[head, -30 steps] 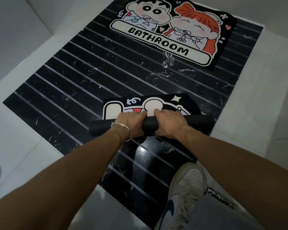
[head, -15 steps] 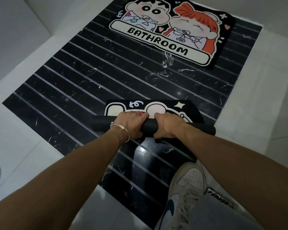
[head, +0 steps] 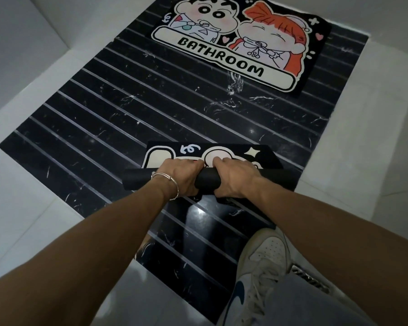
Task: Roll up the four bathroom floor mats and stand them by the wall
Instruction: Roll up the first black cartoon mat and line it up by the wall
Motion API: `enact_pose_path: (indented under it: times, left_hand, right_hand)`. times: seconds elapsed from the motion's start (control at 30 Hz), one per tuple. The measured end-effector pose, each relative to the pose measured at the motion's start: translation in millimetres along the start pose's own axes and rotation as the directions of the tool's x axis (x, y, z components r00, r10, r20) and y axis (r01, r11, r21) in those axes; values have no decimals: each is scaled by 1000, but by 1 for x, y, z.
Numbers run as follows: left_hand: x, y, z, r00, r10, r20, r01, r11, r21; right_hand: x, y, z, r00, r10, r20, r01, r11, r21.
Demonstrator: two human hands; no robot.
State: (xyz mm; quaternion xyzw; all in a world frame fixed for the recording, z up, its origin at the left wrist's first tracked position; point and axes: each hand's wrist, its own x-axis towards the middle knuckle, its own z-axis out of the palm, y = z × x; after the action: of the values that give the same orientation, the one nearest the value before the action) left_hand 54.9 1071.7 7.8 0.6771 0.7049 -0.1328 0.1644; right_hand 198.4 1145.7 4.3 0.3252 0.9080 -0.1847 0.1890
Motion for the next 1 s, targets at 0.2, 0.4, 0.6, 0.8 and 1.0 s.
enact_pose_path:
  times: [0.2,0.4,0.6,0.8,1.0]
  left_hand:
    - [-3,0,0,999,5,-35,-5,1000,-6]
    - [1,4,-5,995,54,-81,-43,990,136]
    - [3,3,-10,998,-34,60,38,996,-79]
    - [3,6,-10,996,68,-51,-62,993,99]
    - [10,5,-33,999,-33,11,33,999,-26]
  right_hand:
    - [2,0,-6,997,42,64,-46,997,61]
    - [-5,4,-11,984,103,147,-129,976,178]
    - [-1,1,2,997,25,-69,-24,1000,17]
    - [-4,9,-14,983,64,174,-110,957,268]
    - [-2,15,-16,990,-27,-139,34,998,47]
